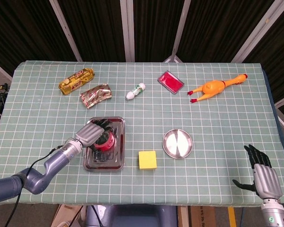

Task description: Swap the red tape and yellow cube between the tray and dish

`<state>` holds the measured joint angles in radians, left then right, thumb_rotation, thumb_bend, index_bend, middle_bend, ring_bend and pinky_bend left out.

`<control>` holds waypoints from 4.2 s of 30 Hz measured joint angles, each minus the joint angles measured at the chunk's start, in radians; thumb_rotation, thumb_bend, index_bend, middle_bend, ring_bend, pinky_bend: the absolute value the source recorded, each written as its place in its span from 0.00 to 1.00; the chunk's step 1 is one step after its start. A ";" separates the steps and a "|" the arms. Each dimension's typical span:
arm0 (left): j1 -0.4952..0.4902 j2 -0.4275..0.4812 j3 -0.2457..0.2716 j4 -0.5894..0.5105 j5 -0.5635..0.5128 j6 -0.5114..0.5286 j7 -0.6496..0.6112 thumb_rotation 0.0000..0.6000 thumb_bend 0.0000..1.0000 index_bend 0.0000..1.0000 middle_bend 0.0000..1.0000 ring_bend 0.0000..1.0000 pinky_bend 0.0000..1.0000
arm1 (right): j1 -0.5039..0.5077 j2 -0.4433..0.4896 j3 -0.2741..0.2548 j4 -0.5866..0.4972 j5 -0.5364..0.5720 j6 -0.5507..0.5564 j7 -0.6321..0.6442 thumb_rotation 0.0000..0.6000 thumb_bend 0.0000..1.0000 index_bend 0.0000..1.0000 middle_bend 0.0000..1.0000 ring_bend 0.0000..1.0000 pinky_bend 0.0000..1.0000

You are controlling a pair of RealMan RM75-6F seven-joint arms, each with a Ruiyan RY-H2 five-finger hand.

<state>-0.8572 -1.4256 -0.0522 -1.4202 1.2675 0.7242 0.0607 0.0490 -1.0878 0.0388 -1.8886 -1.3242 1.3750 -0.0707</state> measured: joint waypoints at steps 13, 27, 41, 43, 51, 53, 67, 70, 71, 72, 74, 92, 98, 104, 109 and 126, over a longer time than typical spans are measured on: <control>0.111 0.120 -0.036 -0.193 0.099 0.324 0.014 1.00 0.00 0.17 0.00 0.00 0.07 | 0.018 0.004 -0.017 0.049 -0.103 -0.011 0.021 1.00 0.02 0.00 0.00 0.00 0.00; 0.531 0.187 0.090 -0.118 0.314 0.903 -0.065 1.00 0.00 0.19 0.00 0.00 0.07 | 0.243 -0.025 -0.001 -0.050 -0.251 -0.268 -0.021 1.00 0.02 0.00 0.00 0.00 0.00; 0.599 0.123 0.056 0.028 0.304 0.908 -0.159 1.00 0.00 0.19 0.00 0.00 0.07 | 0.516 -0.339 0.107 -0.092 0.151 -0.493 -0.324 1.00 0.02 0.00 0.00 0.00 0.00; 0.605 0.123 0.050 0.030 0.305 0.915 -0.160 1.00 0.00 0.19 0.00 0.00 0.07 | 0.549 -0.386 0.115 -0.057 0.205 -0.500 -0.350 1.00 0.02 0.00 0.00 0.00 0.00; 0.620 0.125 0.026 0.041 0.304 0.921 -0.182 1.00 0.00 0.19 0.00 0.00 0.07 | 0.622 -0.493 0.128 0.067 0.290 -0.490 -0.386 1.00 0.02 0.01 0.00 0.05 0.00; 0.622 0.124 0.019 0.044 0.301 0.918 -0.186 1.00 0.00 0.19 0.00 0.00 0.07 | 0.628 -0.506 0.129 0.083 0.294 -0.475 -0.389 1.00 0.02 0.04 0.03 0.15 0.01; 0.632 0.115 0.002 0.045 0.317 0.912 -0.200 1.00 0.00 0.20 0.00 0.00 0.07 | 0.638 -0.542 0.103 0.144 0.250 -0.421 -0.355 1.00 0.28 0.32 0.36 0.45 0.05; 0.636 0.115 -0.007 0.046 0.310 0.911 -0.208 1.00 0.00 0.20 0.00 0.00 0.07 | 0.633 -0.530 0.107 0.141 0.228 -0.395 -0.343 1.00 0.30 0.33 0.37 0.45 0.06; 0.638 0.115 -0.008 0.047 0.310 0.912 -0.209 1.00 0.00 0.20 0.00 0.00 0.07 | 0.632 -0.521 0.109 0.137 0.224 -0.388 -0.338 1.00 0.30 0.33 0.37 0.45 0.06; 0.638 0.115 -0.009 0.047 0.311 0.912 -0.208 1.00 0.00 0.20 0.00 0.00 0.07 | 0.629 -0.508 0.114 0.130 0.219 -0.381 -0.333 1.00 0.30 0.33 0.37 0.45 0.06; 0.639 0.114 -0.010 0.047 0.314 0.911 -0.207 1.00 0.00 0.20 0.00 0.00 0.07 | 0.625 -0.483 0.123 0.117 0.213 -0.369 -0.325 1.00 0.30 0.33 0.37 0.46 0.06; 0.644 0.101 -0.018 0.036 0.321 0.894 -0.162 1.00 0.00 0.20 0.00 0.00 0.07 | 0.606 -0.309 0.136 0.214 0.246 -0.447 -0.165 1.00 0.30 0.28 0.35 0.38 0.01; 0.644 0.097 -0.024 0.039 0.317 0.889 -0.152 1.00 0.00 0.20 0.00 0.00 0.07 | 0.614 -0.309 0.109 0.285 0.258 -0.507 -0.141 1.00 0.11 0.11 0.15 0.12 0.00; 0.643 0.094 -0.026 0.039 0.317 0.880 -0.152 1.00 0.00 0.20 0.00 0.00 0.07 | 0.621 -0.278 0.102 0.259 0.284 -0.510 -0.172 1.00 0.03 0.00 0.00 0.00 0.00; 0.643 0.094 -0.028 0.041 0.317 0.879 -0.151 1.00 0.00 0.20 0.00 0.00 0.07 | 0.618 -0.234 0.101 0.188 0.306 -0.489 -0.203 1.00 0.02 0.00 0.00 0.00 0.00; 0.661 0.172 0.009 -0.127 0.251 0.767 -0.075 1.00 0.01 0.19 0.00 0.00 0.07 | 0.158 0.005 -0.068 0.035 -0.079 0.170 -0.089 1.00 0.02 0.00 0.00 0.00 0.00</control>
<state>-0.1958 -1.2538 -0.0429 -1.5474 1.5185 1.4910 -0.0146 0.2075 -1.0829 -0.0290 -1.8531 -1.4031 1.5451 -0.1599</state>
